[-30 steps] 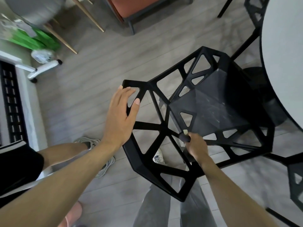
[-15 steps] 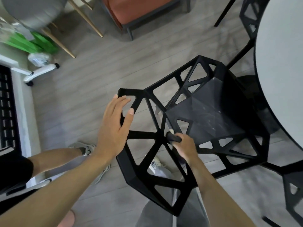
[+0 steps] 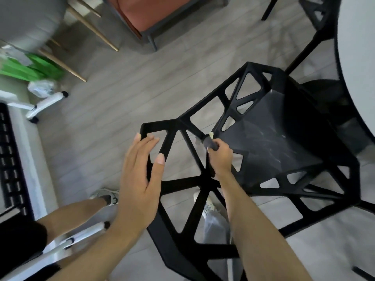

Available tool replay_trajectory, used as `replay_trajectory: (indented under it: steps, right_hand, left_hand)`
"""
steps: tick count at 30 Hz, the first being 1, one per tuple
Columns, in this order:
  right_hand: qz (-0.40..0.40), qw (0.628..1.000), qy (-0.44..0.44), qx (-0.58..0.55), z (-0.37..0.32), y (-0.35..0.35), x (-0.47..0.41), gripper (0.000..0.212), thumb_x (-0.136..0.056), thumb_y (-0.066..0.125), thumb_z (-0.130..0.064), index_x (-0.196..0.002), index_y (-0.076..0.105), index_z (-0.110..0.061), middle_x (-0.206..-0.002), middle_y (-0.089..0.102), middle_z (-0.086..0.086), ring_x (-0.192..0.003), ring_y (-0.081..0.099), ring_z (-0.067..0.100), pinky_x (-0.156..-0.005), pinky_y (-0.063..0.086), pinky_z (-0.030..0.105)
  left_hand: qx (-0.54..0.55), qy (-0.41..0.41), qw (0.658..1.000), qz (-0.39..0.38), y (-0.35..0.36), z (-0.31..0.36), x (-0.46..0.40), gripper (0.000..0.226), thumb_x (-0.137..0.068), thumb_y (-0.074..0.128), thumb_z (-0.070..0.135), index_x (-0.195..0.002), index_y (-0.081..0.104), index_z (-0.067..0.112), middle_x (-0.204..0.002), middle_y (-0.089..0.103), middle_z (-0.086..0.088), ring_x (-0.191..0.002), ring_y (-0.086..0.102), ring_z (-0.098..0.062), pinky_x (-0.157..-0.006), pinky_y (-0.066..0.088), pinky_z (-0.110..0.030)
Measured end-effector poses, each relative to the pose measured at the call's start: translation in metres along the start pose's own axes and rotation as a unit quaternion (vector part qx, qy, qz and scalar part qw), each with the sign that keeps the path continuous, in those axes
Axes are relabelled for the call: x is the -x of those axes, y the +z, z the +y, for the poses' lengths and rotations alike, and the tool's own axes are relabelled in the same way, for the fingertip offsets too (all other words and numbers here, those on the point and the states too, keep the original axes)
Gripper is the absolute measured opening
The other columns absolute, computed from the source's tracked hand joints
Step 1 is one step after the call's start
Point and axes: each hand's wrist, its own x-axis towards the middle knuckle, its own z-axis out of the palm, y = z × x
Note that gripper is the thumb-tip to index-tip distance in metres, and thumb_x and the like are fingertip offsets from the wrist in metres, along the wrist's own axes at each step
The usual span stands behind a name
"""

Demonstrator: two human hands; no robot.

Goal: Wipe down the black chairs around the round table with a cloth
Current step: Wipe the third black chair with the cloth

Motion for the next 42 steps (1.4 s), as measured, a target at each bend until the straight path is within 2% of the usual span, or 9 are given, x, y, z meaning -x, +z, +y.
replay_trajectory:
  steps: [6, 13, 20, 25, 27, 31, 33, 38, 42]
  right_hand:
    - [-0.024, 0.999, -0.02, 0.017, 0.007, -0.01, 0.031, 0.017, -0.089, 0.063, -0.014, -0.102, 0.071, -0.021, -0.09, 0.072, -0.001, -0.089, 0.067, 0.025, -0.082, 0.054, 0.04]
    - [-0.134, 0.987, 0.019, 0.087, -0.003, -0.057, 0.11, 0.023, -0.08, 0.076, -0.02, -0.098, 0.073, -0.035, -0.084, 0.073, -0.014, -0.08, 0.069, 0.01, -0.076, 0.057, 0.034]
    - [0.001, 0.995, -0.082, -0.052, -0.082, -0.008, 0.071, 0.015, -0.092, 0.071, -0.027, -0.107, 0.073, -0.022, -0.092, 0.07, -0.008, -0.086, 0.064, 0.004, -0.079, 0.054, 0.023]
    - [-0.001, 0.988, -0.127, -0.087, -0.103, 0.006, 0.044, 0.019, -0.093, 0.065, -0.024, -0.11, 0.073, -0.019, -0.101, 0.07, -0.002, -0.094, 0.065, 0.01, -0.082, 0.055, 0.024]
    - [-0.018, 0.995, -0.087, -0.042, -0.075, -0.004, 0.059, 0.021, -0.092, 0.069, -0.023, -0.112, 0.073, -0.019, -0.103, 0.07, -0.003, -0.094, 0.064, 0.011, -0.079, 0.052, 0.018]
    - [-0.063, 0.996, 0.024, 0.056, -0.007, -0.038, 0.09, 0.025, -0.084, 0.073, -0.025, -0.109, 0.074, -0.026, -0.101, 0.071, 0.001, -0.096, 0.067, 0.024, -0.088, 0.054, 0.042]
    - [-0.089, 0.991, 0.038, 0.087, 0.003, -0.048, 0.095, 0.026, -0.084, 0.073, -0.024, -0.11, 0.074, -0.027, -0.102, 0.07, -0.002, -0.098, 0.066, 0.024, -0.088, 0.052, 0.039]
    - [-0.042, 0.999, -0.016, 0.009, -0.039, -0.023, 0.072, 0.018, -0.085, 0.064, -0.032, -0.101, 0.072, -0.03, -0.088, 0.07, -0.006, -0.084, 0.066, 0.018, -0.079, 0.055, 0.038]
    - [0.006, 0.994, -0.092, -0.053, -0.106, 0.001, 0.042, 0.01, -0.096, 0.061, -0.024, -0.1, 0.069, -0.02, -0.096, 0.067, -0.002, -0.085, 0.062, 0.011, -0.076, 0.05, 0.029]
  left_hand:
    - [0.006, -0.023, 1.0, -0.006, -0.001, 0.001, 0.002, 0.046, -0.11, 0.037, 0.044, -0.15, 0.051, 0.025, -0.156, 0.045, 0.021, -0.155, 0.018, 0.004, -0.125, 0.018, -0.031]
    - [-0.015, -0.022, 0.999, -0.02, -0.006, 0.007, -0.001, 0.051, -0.11, 0.035, 0.044, -0.153, 0.048, 0.02, -0.159, 0.043, 0.016, -0.157, 0.015, 0.002, -0.124, 0.01, -0.013]
    - [-0.019, -0.013, 1.0, -0.017, -0.005, 0.005, -0.002, 0.05, -0.11, 0.035, 0.045, -0.152, 0.049, 0.022, -0.158, 0.043, 0.017, -0.156, 0.016, 0.002, -0.121, 0.01, -0.008]
    - [-0.022, -0.002, 1.0, -0.02, -0.003, 0.002, -0.003, 0.049, -0.111, 0.034, 0.044, -0.153, 0.047, 0.023, -0.157, 0.04, 0.023, -0.156, 0.015, 0.003, -0.119, 0.008, -0.006]
    - [-0.016, -0.001, 1.0, -0.02, -0.004, 0.002, -0.001, 0.048, -0.111, 0.035, 0.042, -0.153, 0.048, 0.022, -0.156, 0.041, 0.022, -0.157, 0.016, 0.001, -0.12, 0.009, -0.007]
    - [-0.011, -0.006, 1.0, -0.027, -0.005, 0.004, 0.0, 0.049, -0.111, 0.035, 0.044, -0.154, 0.047, 0.022, -0.157, 0.039, 0.023, -0.157, 0.014, 0.002, -0.121, 0.01, -0.009]
    - [-0.006, -0.013, 1.0, -0.025, -0.004, 0.004, -0.001, 0.051, -0.11, 0.034, 0.045, -0.154, 0.047, 0.023, -0.158, 0.039, 0.024, -0.156, 0.014, 0.003, -0.121, 0.01, -0.01]
    - [0.005, -0.015, 1.0, -0.019, -0.004, 0.004, 0.0, 0.051, -0.11, 0.035, 0.046, -0.155, 0.045, 0.023, -0.159, 0.039, 0.022, -0.156, 0.015, 0.003, -0.123, 0.015, -0.021]
    - [0.014, -0.012, 1.0, -0.016, -0.002, 0.003, 0.0, 0.051, -0.11, 0.031, 0.042, -0.156, 0.044, 0.023, -0.16, 0.038, 0.022, -0.156, 0.016, 0.003, -0.123, 0.015, -0.019]
